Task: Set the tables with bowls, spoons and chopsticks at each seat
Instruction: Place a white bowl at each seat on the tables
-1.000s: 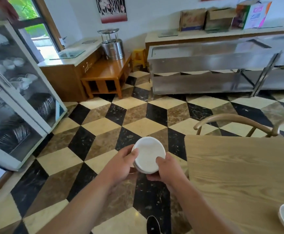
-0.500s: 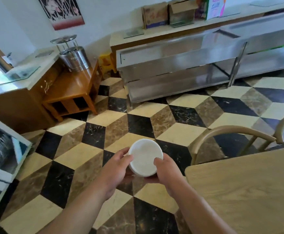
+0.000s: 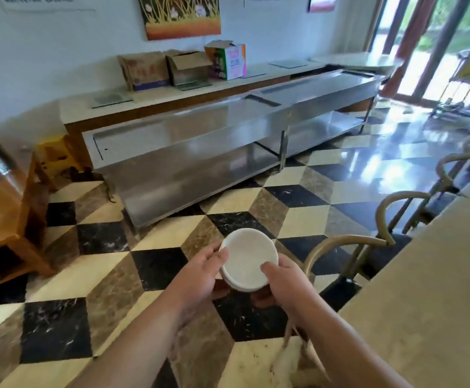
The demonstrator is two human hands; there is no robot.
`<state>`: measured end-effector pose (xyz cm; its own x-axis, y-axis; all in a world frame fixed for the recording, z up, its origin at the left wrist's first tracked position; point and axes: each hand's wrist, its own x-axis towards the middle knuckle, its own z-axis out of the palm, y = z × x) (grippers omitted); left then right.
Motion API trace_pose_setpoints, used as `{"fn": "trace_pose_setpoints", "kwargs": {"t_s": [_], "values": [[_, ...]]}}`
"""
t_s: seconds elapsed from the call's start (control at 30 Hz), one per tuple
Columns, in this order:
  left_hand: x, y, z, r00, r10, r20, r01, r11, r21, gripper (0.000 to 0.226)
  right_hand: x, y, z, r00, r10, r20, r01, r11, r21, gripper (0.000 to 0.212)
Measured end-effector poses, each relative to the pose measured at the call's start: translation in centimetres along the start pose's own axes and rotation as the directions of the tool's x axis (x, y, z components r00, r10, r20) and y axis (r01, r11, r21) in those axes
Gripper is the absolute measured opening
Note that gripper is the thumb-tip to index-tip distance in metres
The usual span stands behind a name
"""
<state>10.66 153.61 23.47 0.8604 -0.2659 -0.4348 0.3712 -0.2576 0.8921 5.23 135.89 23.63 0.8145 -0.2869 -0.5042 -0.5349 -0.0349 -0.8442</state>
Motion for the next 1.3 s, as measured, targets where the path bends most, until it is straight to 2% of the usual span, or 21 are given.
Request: {"fn": "trace_pose_setpoints", "kwargs": {"t_s": [0.07,0.23,0.37,0.43,0.53,0.63,0.8,0.87,0.93,1.03,1.1,1.2,1.3], "values": [[2.0,1.9,-0.7,0.997,0.021,0.078,-0.023,1.0,0.022,0.038,0.9,-0.9,0.5,0.997,0.02,-0.074,-0.018,0.999,0.035,0.026],[7.2,5.8,0.3,0.972,0.068,0.225,-0.098,0.987,0.124,0.029,4.6,-2.2,0.2,0.964,0.119,-0.237,-0.086,0.986,0.146,0.044],[12.3,7.4,2.2,0.945,0.059,0.322,-0.133,0.968,0.212,0.038,8.3,-2.7,-1.4,0.938,0.165,-0.306,-0.09,0.965,0.246,0.039],[15.4,8.3,3.9,0.933,0.053,0.357,-0.146,0.96,0.24,0.036,10.9,-2.8,-2.4,0.928,0.176,-0.327,-0.076,0.952,0.295,0.03],[20.9,10.0,6.6,0.933,0.024,0.358,-0.137,0.947,0.292,0.034,15.9,-2.9,-4.7,0.896,0.205,-0.393,-0.064,0.937,0.343,0.021],[27.4,12.2,9.9,0.93,-0.023,0.366,-0.108,0.937,0.332,0.036,21.6,-3.4,-7.9,0.892,0.229,-0.39,-0.049,0.906,0.421,0.016],[35.3,16.8,16.0,0.905,-0.127,0.406,-0.037,0.927,0.373,0.024,28.5,-5.2,-14.1,0.878,0.238,-0.414,-0.033,0.895,0.444,0.017],[37.9,18.5,18.4,0.891,-0.154,0.427,-0.02,0.926,0.377,0.027,30.2,-6.0,-16.8,0.87,0.243,-0.43,-0.021,0.888,0.459,0.019],[40.1,20.1,21.3,0.868,-0.172,0.466,-0.022,0.923,0.383,0.032,31.6,-6.4,-19.5,0.851,0.255,-0.458,-0.008,0.88,0.476,0.021],[42.4,21.7,25.4,0.829,-0.19,0.526,-0.038,0.919,0.391,0.028,32.9,-6.4,-23.1,0.817,0.278,-0.505,0.023,0.859,0.511,0.022],[43.6,22.4,28.3,0.778,-0.221,0.588,-0.059,0.906,0.419,0.026,33.4,-5.9,-25.1,0.784,0.319,-0.533,0.046,0.826,0.562,0.025],[45.4,23.3,32.4,0.706,-0.278,0.651,-0.091,0.876,0.473,0.022,33.8,-5.3,-27.4,0.702,0.409,-0.582,0.053,0.786,0.616,0.027],[47.3,23.6,35.8,0.599,-0.347,0.722,-0.124,0.85,0.512,0.022,34.3,-4.7,-29.2,0.581,0.507,-0.637,0.059,0.754,0.654,0.034]]}}
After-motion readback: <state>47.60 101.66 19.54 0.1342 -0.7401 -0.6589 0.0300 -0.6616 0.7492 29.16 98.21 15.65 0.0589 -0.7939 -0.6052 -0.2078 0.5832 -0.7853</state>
